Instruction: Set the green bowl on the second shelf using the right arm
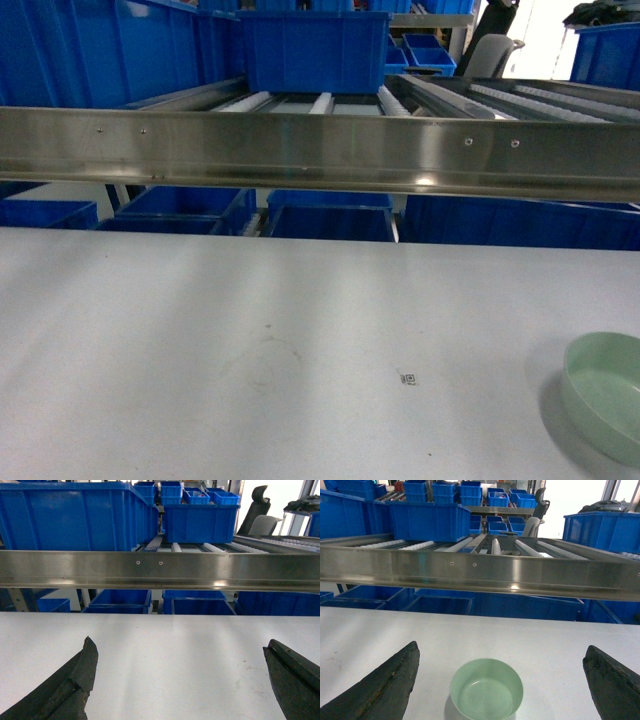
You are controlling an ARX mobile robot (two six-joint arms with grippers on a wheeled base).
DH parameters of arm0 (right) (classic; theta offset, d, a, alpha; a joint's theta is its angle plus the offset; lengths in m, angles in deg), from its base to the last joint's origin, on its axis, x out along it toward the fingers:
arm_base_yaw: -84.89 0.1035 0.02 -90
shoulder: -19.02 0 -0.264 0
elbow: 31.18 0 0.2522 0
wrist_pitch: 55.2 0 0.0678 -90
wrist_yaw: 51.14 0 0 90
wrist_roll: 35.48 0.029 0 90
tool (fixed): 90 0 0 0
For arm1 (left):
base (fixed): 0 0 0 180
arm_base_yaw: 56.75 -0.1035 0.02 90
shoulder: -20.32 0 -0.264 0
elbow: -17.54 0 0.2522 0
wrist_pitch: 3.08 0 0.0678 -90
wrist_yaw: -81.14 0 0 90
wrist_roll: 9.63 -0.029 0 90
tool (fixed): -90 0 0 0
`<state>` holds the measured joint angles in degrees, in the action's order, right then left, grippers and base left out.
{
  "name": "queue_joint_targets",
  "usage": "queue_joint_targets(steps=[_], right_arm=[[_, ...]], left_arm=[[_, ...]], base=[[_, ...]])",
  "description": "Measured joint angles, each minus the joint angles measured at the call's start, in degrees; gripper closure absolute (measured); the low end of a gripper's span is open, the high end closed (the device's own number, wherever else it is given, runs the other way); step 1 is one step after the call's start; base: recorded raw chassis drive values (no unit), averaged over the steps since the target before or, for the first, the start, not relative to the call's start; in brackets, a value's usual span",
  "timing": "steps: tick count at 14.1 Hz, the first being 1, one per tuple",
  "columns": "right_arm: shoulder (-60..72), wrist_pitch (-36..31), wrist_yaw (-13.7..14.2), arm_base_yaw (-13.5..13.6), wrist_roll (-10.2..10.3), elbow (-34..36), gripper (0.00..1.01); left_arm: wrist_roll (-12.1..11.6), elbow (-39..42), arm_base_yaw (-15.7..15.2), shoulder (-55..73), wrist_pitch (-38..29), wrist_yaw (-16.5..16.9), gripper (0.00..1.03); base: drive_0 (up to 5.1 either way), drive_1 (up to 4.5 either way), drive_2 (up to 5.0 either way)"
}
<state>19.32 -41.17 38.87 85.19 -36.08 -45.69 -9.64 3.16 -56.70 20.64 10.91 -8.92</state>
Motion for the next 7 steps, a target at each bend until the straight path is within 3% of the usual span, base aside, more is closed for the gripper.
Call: queue_joint_targets(steps=[5,6,7], right_arm=[[0.1,-0.3,0.1,0.1,0.0,0.0,0.03],[4.9,-10.0,5.1,4.6,-0.4,0.0,0.03],[11.1,-16.8,7.1,9.2,-1.0,-0.2,0.03]], left_arm=[[0.0,0.0,0.0,0.0,0.0,0.0,0.05],[0.0,0.0,0.0,0.0,0.0,0.0,0.05],[0.0,0.0,0.0,0.0,0.0,0.0,0.05]], base=[[0.0,0.00,0.0],[0.0,0.00,0.0],[0.0,0.00,0.0]])
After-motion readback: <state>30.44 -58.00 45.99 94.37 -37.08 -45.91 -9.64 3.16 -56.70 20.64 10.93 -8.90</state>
